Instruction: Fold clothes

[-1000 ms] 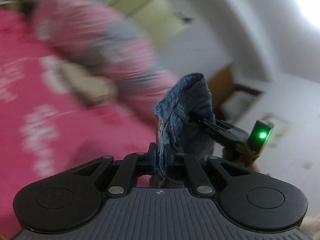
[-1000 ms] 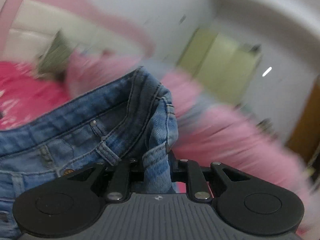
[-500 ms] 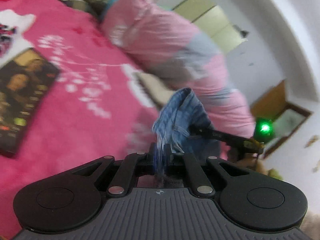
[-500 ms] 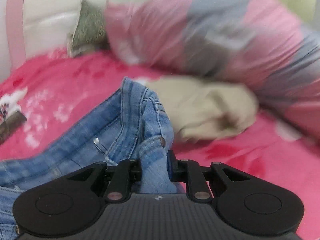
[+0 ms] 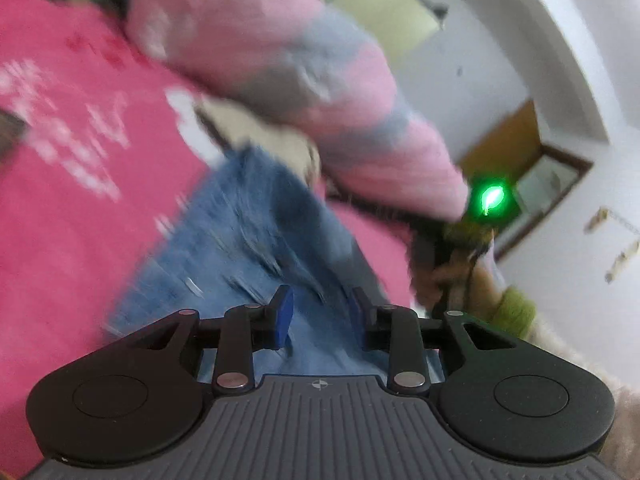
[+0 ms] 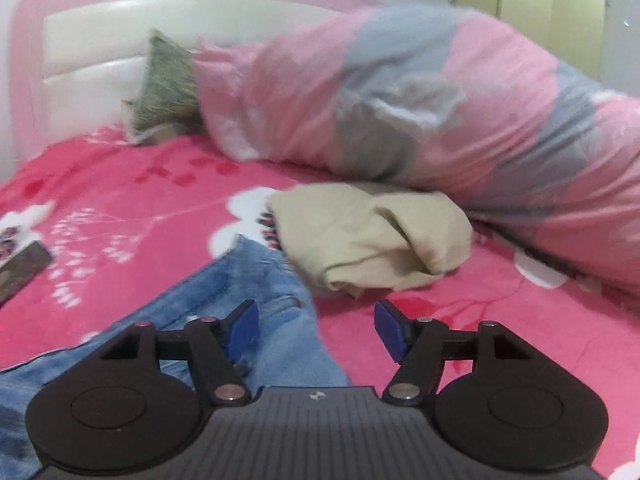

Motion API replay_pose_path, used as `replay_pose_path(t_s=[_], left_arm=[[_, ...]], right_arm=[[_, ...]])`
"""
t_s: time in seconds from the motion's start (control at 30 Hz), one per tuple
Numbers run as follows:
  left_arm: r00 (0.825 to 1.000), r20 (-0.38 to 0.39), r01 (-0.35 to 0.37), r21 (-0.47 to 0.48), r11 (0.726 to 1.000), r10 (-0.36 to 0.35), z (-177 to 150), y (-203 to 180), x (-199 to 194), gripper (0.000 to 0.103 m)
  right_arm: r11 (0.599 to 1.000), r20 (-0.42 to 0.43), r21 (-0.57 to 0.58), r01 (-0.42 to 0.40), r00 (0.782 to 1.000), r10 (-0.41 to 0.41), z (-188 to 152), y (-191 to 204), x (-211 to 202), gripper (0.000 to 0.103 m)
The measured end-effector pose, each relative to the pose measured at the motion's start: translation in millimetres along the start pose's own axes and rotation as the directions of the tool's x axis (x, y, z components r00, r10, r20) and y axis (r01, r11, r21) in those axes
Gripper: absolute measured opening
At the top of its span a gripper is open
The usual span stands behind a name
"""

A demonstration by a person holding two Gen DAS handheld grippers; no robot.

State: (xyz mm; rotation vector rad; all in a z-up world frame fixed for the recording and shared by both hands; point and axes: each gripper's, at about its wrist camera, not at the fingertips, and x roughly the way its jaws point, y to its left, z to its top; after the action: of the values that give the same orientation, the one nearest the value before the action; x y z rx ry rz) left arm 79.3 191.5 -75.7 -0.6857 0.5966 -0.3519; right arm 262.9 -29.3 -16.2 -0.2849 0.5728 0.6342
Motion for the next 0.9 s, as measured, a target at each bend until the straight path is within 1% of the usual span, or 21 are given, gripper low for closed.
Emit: replay_pose_path(t_s=[0.03,0.1,0.2,0.33,0.4,0.5,0.57,0.6,0.63,0.67,0.7,0.73,0.77,0.9], left_arm=[[0.999,-0.017,-0.031,0.002,1.0,0.031,-3,-1,11,0.03],[0.993,-0.025,-0.115,0.006,0.993,0.115,-6,1,26,0.03],[0.988,-0.012,-0.152,-0.005,0.988,0.152,-8,5,36,0.03],[0.984,0.007,-0.179,-0.047,0.983,0.18,-6,10,46,0.03],[0.984,0.019,-0.174,-0.063,0.983,0.175,-6,13,49,0.03],[0.985,0.042,-0.163,-0.07,0.984,0.166,-7,13,53,0.03],[0.984,0.049,-0.166,-0.08,0.983,0.17,-8,13,55,0.03],[0.983,0.055,-0.172,-0.083,0.982,0.177,-8,13,55,0.03],[0.981,0.061,-0.18,-0.085,0.98,0.185,-9,12,55,0.028],[0.975,0.071,-0.202,-0.088,0.975,0.209,-10,11,55,0.022],[0.97,0.075,-0.225,-0.086,0.97,0.232,-11,10,56,0.011],[0.964,0.076,-0.248,-0.083,0.965,0.254,-12,10,57,0.011],[0.962,0.08,-0.253,-0.082,0.964,0.26,-12,10,57,0.011],[0.958,0.079,-0.271,-0.053,0.961,0.275,-14,7,59,0.011]], right_arm=[[1.0,0.003,-0.01,-0.019,1.0,0.019,-2,4,-4,0.066],[0.998,0.008,-0.029,-0.056,0.998,0.056,-5,11,-12,0.064],[0.994,0.014,-0.027,-0.104,0.994,0.104,-13,18,-17,0.064],[0.991,0.022,0.007,-0.132,0.991,0.132,-21,18,-13,0.06],[0.99,0.03,0.006,-0.14,0.99,0.14,-23,19,-10,0.057],[0.981,0.043,-0.069,-0.182,0.982,0.185,-22,27,-8,0.054],[0.967,0.044,-0.14,-0.214,0.974,0.222,-18,34,-5,0.053],[0.958,0.034,-0.176,-0.226,0.971,0.236,-16,38,-1,0.053],[0.951,0.003,-0.206,-0.231,0.972,0.237,-13,42,8,0.052],[0.942,-0.028,-0.236,-0.237,0.971,0.237,-10,45,17,0.049],[0.934,-0.062,-0.263,-0.242,0.97,0.234,-8,48,26,0.046],[0.926,-0.104,-0.284,-0.248,0.968,0.227,-7,51,38,0.044],[0.919,-0.142,-0.303,-0.251,0.966,0.217,-6,54,49,0.04],[0.901,-0.256,-0.359,-0.244,0.954,0.157,-9,63,84,0.038]])
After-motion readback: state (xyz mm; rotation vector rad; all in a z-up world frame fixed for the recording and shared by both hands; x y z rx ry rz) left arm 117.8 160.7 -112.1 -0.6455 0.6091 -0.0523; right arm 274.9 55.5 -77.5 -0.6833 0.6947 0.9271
